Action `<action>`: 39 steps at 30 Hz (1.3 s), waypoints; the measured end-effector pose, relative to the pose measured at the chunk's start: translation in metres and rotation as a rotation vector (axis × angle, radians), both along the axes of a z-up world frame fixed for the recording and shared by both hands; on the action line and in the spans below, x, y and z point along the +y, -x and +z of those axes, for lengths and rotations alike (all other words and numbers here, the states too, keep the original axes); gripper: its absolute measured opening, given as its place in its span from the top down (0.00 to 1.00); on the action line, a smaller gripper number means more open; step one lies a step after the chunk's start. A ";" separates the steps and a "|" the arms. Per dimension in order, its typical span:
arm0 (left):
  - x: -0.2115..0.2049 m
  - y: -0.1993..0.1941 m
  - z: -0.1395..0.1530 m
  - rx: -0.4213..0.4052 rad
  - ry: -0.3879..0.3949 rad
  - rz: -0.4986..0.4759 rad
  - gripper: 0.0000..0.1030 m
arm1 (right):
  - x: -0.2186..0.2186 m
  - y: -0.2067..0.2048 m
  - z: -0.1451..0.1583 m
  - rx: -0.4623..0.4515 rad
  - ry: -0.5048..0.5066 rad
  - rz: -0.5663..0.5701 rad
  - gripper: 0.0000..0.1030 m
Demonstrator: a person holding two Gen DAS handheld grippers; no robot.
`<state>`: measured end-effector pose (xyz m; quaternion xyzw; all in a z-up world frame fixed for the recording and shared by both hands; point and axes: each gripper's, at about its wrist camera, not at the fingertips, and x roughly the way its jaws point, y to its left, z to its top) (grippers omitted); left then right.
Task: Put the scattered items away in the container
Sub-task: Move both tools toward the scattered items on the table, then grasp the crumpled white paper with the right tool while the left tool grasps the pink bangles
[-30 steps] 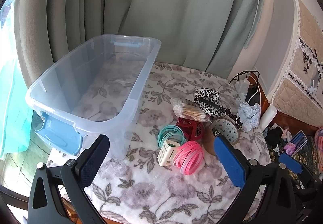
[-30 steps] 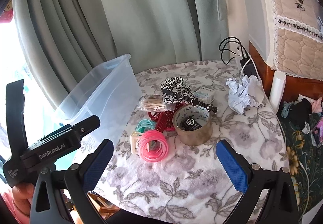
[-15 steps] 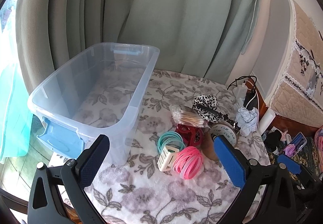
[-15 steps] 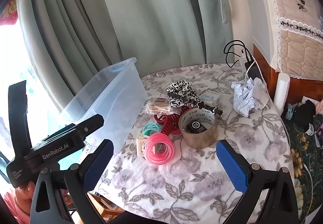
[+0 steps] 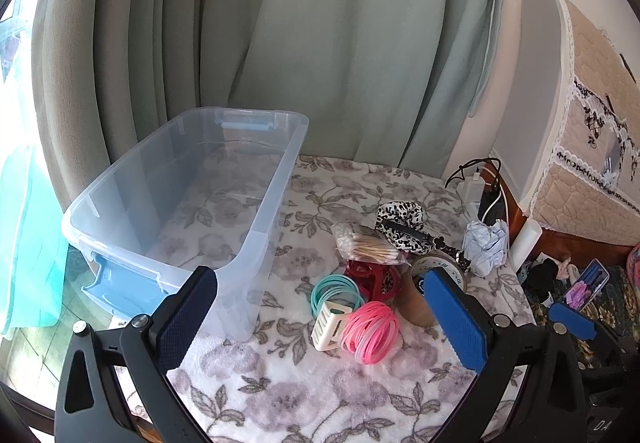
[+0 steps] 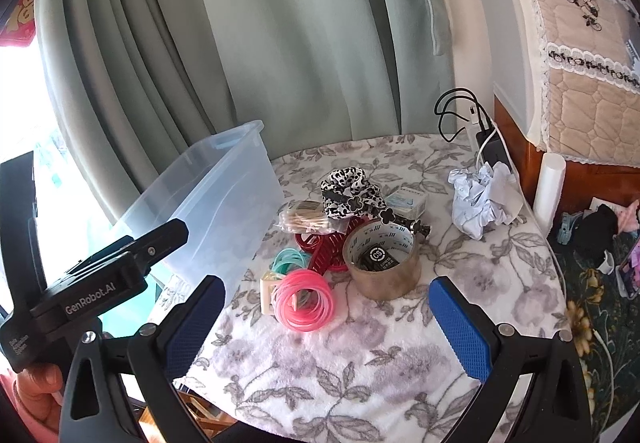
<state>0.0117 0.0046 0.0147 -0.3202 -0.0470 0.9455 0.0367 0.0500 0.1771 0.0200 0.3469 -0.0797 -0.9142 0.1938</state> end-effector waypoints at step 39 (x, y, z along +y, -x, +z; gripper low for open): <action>0.055 0.032 -0.068 -0.168 0.079 -0.117 0.00 | 0.069 0.054 -0.052 -0.171 -0.041 -0.167 0.00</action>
